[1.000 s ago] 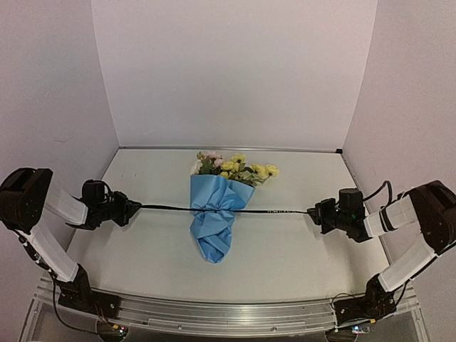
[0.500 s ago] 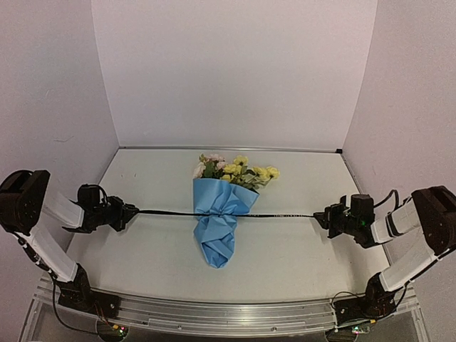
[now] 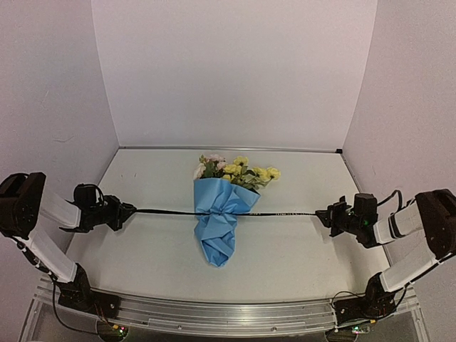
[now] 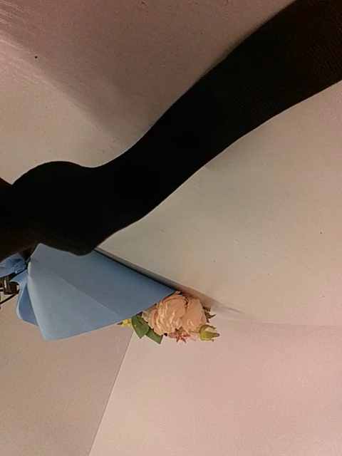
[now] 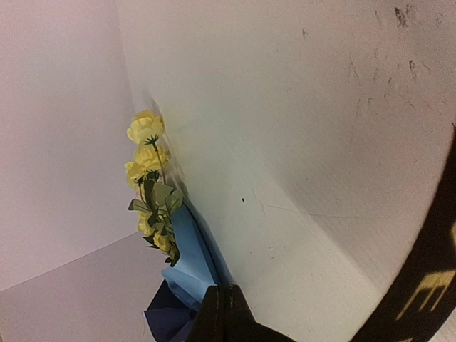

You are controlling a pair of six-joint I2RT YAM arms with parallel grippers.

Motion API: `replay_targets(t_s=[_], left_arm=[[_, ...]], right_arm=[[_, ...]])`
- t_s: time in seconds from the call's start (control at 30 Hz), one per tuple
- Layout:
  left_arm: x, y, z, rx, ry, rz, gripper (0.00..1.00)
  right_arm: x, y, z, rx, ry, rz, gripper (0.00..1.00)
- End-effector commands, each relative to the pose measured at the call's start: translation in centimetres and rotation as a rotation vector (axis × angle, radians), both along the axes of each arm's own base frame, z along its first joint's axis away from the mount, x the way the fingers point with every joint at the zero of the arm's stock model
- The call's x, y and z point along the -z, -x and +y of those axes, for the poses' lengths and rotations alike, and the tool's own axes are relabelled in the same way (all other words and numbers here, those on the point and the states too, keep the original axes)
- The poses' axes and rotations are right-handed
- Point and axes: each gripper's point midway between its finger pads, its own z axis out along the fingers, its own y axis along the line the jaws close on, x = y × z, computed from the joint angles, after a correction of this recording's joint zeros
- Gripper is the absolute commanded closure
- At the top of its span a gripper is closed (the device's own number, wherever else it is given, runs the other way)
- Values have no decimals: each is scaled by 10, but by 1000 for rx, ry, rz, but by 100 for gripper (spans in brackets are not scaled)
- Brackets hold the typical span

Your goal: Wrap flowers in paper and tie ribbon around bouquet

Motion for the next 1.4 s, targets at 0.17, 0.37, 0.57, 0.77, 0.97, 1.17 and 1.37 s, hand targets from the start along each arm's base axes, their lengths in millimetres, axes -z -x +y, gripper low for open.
replay_targets(t_s=[0.17,0.37,0.57,0.77,0.97,1.17,1.37], left_arm=[[3,-17,98,-344,-172,-28,100],[-3,-23,95,-328,-153,-50,100],[-11,-28,86,-294,-146,-69,100],[-11,-28,99,-311,-146,-51,100],[-12,-28,108,-327,-142,-53,100],[-43,-50,80,-199,-220,-141,100],[-86,-80,20,-5,-306,-275,100]], right_arm=[[0,-8,-110,393,131,-27,100],[-7,-14,-105,365,129,-42,100],[-16,-14,-100,339,161,-46,100],[-23,-9,-130,388,156,-54,100],[-26,-8,-145,400,166,-48,100],[-48,-16,-132,296,291,-58,100],[-82,-30,-86,126,456,-106,100]])
